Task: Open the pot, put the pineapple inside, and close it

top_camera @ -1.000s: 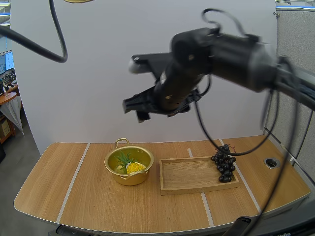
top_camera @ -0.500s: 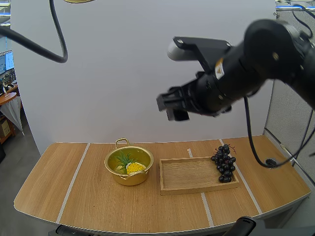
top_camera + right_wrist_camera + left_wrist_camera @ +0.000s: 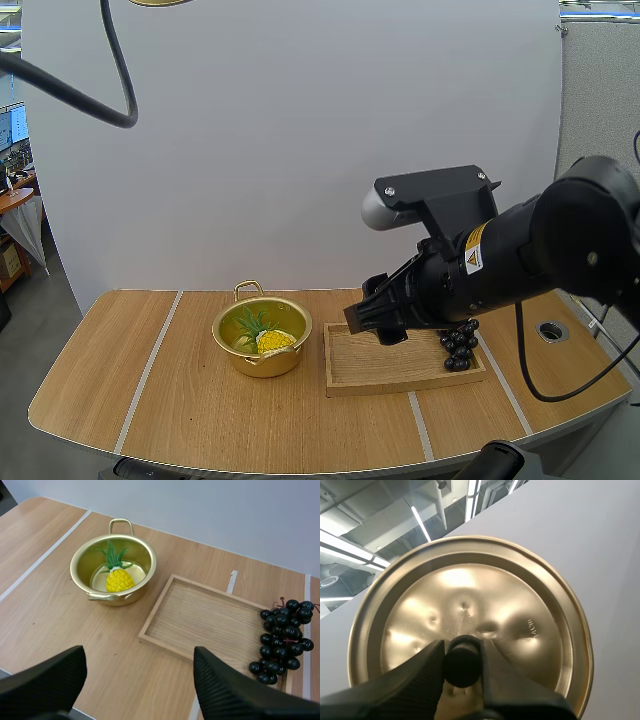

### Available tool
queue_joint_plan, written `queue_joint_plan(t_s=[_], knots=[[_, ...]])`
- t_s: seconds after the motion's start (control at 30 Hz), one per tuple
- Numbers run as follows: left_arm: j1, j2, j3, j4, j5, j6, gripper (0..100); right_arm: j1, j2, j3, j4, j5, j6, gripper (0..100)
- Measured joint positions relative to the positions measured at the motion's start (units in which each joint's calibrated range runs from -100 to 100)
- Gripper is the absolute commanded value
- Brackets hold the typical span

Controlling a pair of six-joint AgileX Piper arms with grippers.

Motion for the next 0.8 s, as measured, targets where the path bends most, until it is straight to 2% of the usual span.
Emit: queue_joint_plan(t_s=[0.03, 0.13, 0.8], knots=[[0.00, 0.0, 0.0, 0.0, 0.0, 0.0, 0, 0.0, 0.0, 0.1, -0.4, -0.6, 0.0, 67], [0.00, 0.0, 0.0, 0.0, 0.0, 0.0, 0, 0.0, 0.0, 0.2, -0.9, -3.2, 0.0, 0], [0.00, 0.0, 0.0, 0.0, 0.0, 0.0, 0, 0.0, 0.0, 0.2, -1.4, -6.0, 0.0, 0]])
